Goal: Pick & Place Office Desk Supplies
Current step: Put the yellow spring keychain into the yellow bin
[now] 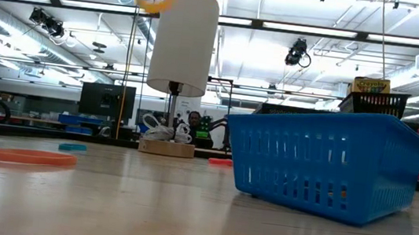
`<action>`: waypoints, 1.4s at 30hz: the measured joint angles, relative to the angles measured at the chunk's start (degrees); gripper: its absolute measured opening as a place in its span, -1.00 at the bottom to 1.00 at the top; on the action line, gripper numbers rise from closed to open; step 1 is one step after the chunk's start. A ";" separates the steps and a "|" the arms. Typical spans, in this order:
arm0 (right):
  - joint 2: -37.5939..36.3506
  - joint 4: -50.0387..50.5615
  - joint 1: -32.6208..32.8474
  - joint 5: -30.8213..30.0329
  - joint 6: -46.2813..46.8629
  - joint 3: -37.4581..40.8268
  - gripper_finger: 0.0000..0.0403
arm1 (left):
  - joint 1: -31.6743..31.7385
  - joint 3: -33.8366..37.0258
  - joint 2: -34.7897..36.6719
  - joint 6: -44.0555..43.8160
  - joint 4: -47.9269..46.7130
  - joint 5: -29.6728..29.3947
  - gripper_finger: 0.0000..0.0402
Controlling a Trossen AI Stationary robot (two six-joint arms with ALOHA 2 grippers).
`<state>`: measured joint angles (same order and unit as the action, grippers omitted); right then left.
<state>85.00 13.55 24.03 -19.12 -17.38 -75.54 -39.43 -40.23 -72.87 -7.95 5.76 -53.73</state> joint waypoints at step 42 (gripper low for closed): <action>-32.51 -42.97 -0.16 -3.23 9.07 53.21 -0.26 | -20.25 -4.57 3.60 -57.96 -51.89 33.37 -0.95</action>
<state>52.49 -29.42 23.86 -22.35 -8.31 -22.33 -59.68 -44.80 -69.27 -65.91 -46.13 -20.36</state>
